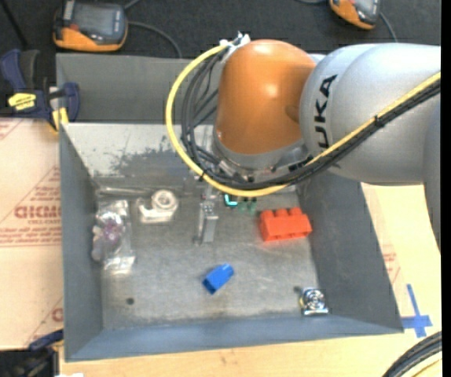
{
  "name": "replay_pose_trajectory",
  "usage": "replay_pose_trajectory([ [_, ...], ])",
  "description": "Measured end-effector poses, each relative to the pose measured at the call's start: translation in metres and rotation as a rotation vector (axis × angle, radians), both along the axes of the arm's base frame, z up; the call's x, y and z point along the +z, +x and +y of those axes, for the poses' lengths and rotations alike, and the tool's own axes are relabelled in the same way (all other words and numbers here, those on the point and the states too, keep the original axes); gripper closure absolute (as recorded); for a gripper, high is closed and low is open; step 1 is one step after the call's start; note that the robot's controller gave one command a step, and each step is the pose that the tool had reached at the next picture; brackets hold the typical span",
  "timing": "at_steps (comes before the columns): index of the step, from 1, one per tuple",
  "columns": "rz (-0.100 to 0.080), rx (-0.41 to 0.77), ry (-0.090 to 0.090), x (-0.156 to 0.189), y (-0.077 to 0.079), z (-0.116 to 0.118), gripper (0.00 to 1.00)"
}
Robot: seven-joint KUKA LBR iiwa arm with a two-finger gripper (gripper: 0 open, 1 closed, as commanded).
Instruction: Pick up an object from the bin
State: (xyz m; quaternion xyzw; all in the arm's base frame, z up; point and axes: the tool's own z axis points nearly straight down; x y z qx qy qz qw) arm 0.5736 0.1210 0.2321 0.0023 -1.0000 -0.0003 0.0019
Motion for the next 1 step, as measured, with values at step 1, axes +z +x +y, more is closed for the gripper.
replay_pose_trajectory([
  [1,0.001,0.225,-0.002,-0.1654,-0.0553,-0.0807,0.0],
])
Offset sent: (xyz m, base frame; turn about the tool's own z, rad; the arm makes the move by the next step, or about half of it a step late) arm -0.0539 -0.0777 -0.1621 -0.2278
